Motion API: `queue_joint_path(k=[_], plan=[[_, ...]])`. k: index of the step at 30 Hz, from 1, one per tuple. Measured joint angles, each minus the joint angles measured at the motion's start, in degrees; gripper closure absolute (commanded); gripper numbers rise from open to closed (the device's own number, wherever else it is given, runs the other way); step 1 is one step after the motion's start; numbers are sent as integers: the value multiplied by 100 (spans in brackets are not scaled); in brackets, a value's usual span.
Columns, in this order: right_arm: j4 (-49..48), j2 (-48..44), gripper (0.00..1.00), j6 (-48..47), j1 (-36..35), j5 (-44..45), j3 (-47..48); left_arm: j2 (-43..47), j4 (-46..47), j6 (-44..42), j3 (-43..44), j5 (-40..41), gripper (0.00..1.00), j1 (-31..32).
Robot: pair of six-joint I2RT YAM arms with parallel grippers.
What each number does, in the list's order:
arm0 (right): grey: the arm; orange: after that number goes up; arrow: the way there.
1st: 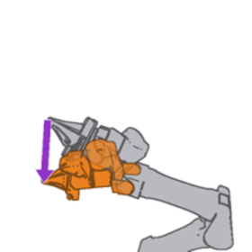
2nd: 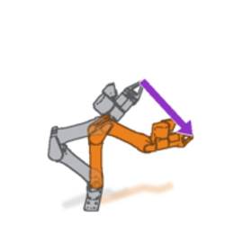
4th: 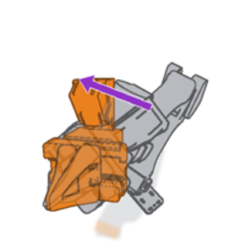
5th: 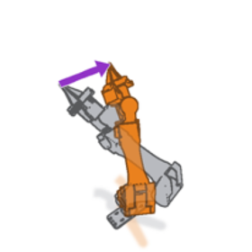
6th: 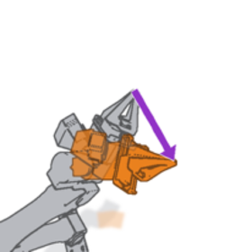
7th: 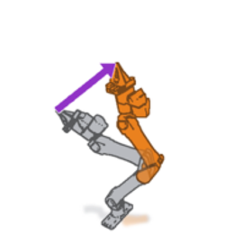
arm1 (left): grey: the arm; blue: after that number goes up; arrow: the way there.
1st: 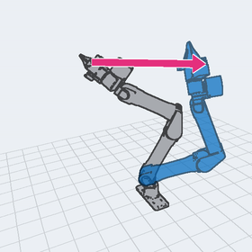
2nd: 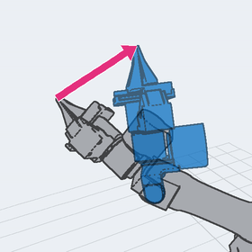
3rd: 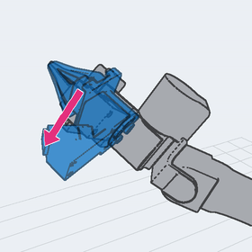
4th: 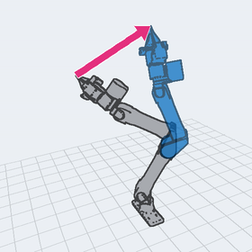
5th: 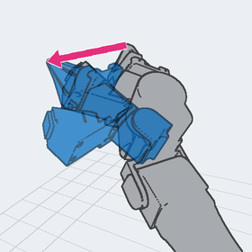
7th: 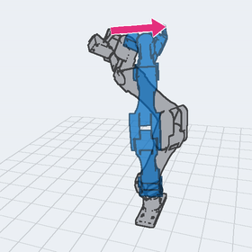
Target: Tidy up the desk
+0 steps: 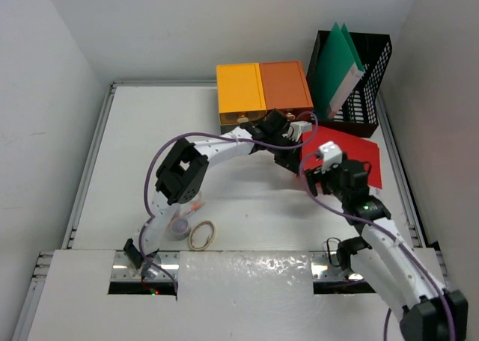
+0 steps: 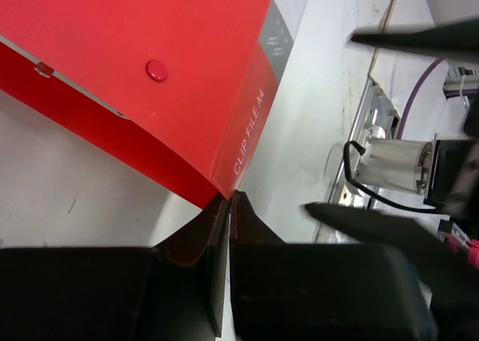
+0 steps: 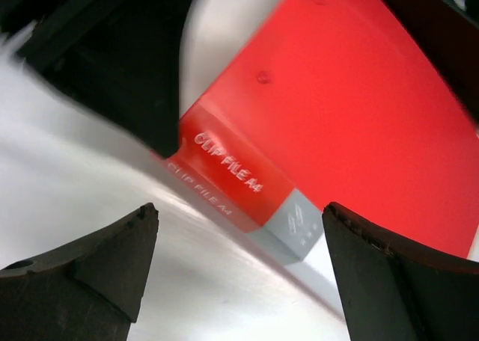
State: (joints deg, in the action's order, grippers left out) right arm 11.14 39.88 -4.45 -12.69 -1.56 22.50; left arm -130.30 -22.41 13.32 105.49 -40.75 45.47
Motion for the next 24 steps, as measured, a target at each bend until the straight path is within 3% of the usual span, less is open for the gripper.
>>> queue_joint_path(k=[5,7,13,19,24], plan=[[-774,708,10,-1346,-1519,1287,-490,-142,-229,-120,188,48,100,-13],[-1121,667,10,-1847,-1770,1650,-765,-192,-286,-160,221,68,100,-15],[-2004,509,10,-2964,-1790,2562,-1248,-216,-431,-321,271,142,100,-24],[-4000,1349,9,-4092,-1847,3139,-1915,-221,-450,-466,367,291,100,-31],[-5060,1853,8,-4634,-1718,3268,-2035,-221,-417,-529,450,356,100,-70]])
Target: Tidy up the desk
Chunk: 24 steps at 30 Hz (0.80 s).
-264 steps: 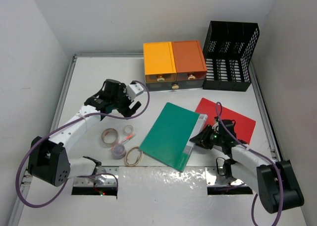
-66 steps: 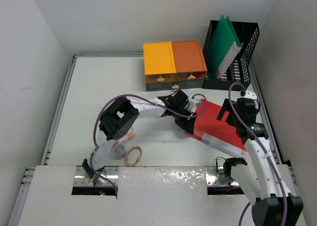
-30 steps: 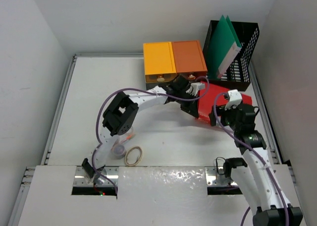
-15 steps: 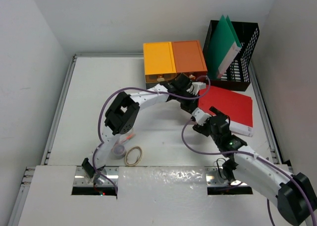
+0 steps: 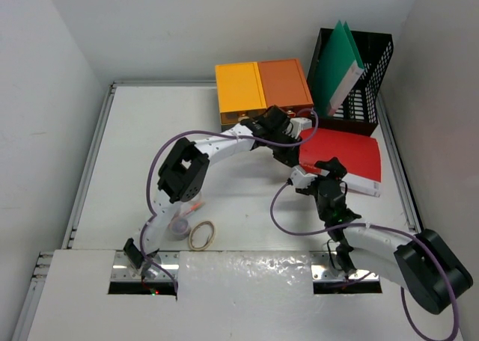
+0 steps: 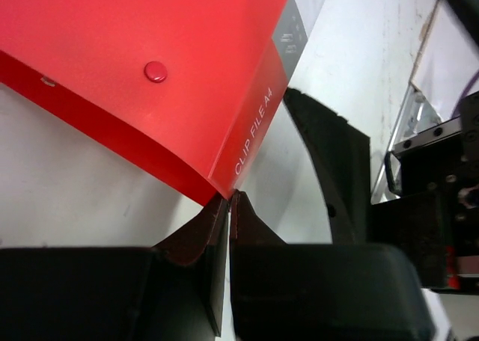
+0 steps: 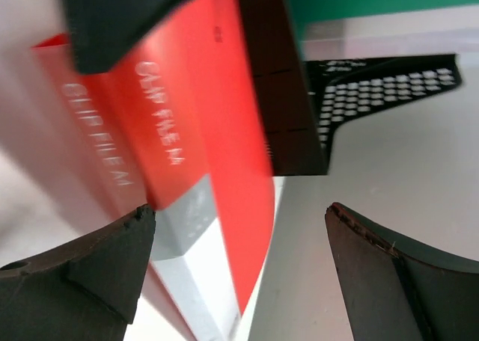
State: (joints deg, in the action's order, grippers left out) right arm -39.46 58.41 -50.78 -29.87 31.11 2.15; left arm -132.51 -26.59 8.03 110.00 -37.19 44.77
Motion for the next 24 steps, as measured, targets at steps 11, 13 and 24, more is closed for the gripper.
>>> queue_joint_path(k=[11,13,24], plan=[[-1213,505,9,-243,450,-15,0,0,-111,-55,24,2,100,-42],[-1316,516,9,-243,450,-13,0,0,-111,-70,24,4,100,-42],[-911,-81,8,-109,448,-308,0,-7,-151,-114,48,52,100,-42]])
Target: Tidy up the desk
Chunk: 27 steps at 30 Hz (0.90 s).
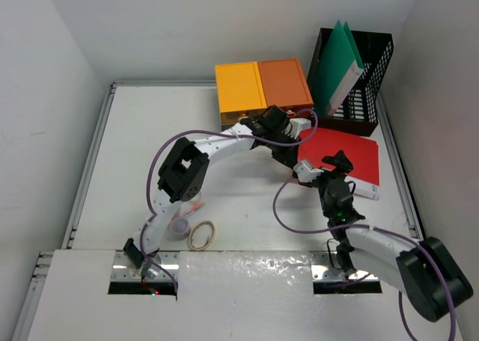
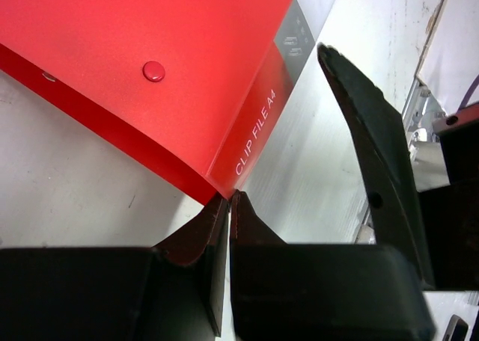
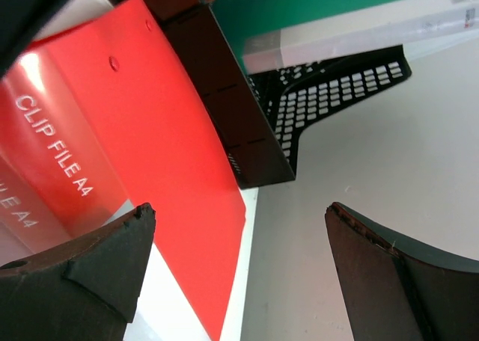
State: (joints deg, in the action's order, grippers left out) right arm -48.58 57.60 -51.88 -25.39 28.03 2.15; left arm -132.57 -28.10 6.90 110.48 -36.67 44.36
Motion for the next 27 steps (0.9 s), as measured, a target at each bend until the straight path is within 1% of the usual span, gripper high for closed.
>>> queue_joint_path(k=[4,7,8,10,12,15,17,20,24,27], plan=[[769,-741,8,127,-179,-157,4,-114,-94,-26,184,0,100,0],[1451,-1338,8,295,-247,-361,13,-164,-168,-37,284,0,100,0],[1810,-1471,7,404,-251,-476,59,-175,-173,-37,310,0,100,0],[2798,-1506,7,629,-251,-741,369,-219,-203,-37,407,-2,100,0],[3860,-1300,7,872,-251,-1023,944,-267,-208,-37,496,-15,100,0],[4878,-1207,7,1130,-256,-1305,1456,-271,-219,-39,498,-24,100,0],[4955,-1370,6,1202,-258,-1294,1335,-271,-219,-37,498,-26,100,0],[4640,-1513,6,1156,-258,-1036,817,-271,-216,-37,498,-26,100,0],[3672,-1115,6,1019,-258,-748,245,-271,-216,-37,498,-20,100,0],[2929,-662,5,782,-291,-492,20,-271,-214,-39,498,-20,100,0]])
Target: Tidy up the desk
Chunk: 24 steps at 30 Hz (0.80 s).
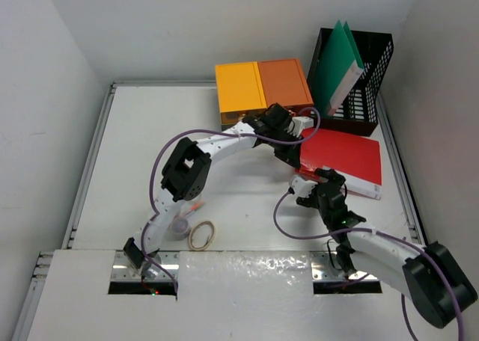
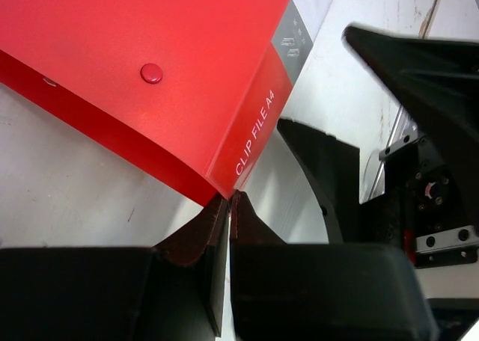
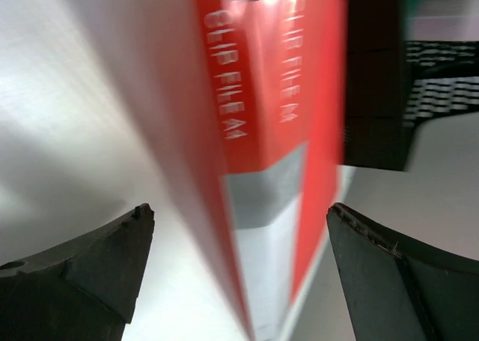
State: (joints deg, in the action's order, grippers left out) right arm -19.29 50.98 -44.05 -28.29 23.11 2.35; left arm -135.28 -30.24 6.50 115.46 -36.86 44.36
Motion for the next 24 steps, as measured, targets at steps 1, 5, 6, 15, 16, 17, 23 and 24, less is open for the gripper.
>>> queue_joint_path(k=[1,5,6,15,16,17,23,24], plan=[[-275,142,5,-107,0,120,-22,0,0,0,0,0,100,0],[-1740,734,5,-577,0,614,-26,0,2,-2,0,-2,100,0],[-1998,885,5,-695,0,730,-33,0,44,-2,0,15,100,-2],[-3383,2022,9,-1137,76,953,-42,0,219,-33,2,44,100,-22],[-3418,2041,9,-1132,118,916,-42,0,221,-42,2,44,100,-22],[-3460,2065,9,-1128,170,876,-42,0,227,-48,4,44,100,-22],[-3620,2299,9,-1134,332,721,-42,0,205,-70,7,42,100,-22],[-3624,2328,9,-1134,343,695,-42,0,190,-70,7,42,100,-22]])
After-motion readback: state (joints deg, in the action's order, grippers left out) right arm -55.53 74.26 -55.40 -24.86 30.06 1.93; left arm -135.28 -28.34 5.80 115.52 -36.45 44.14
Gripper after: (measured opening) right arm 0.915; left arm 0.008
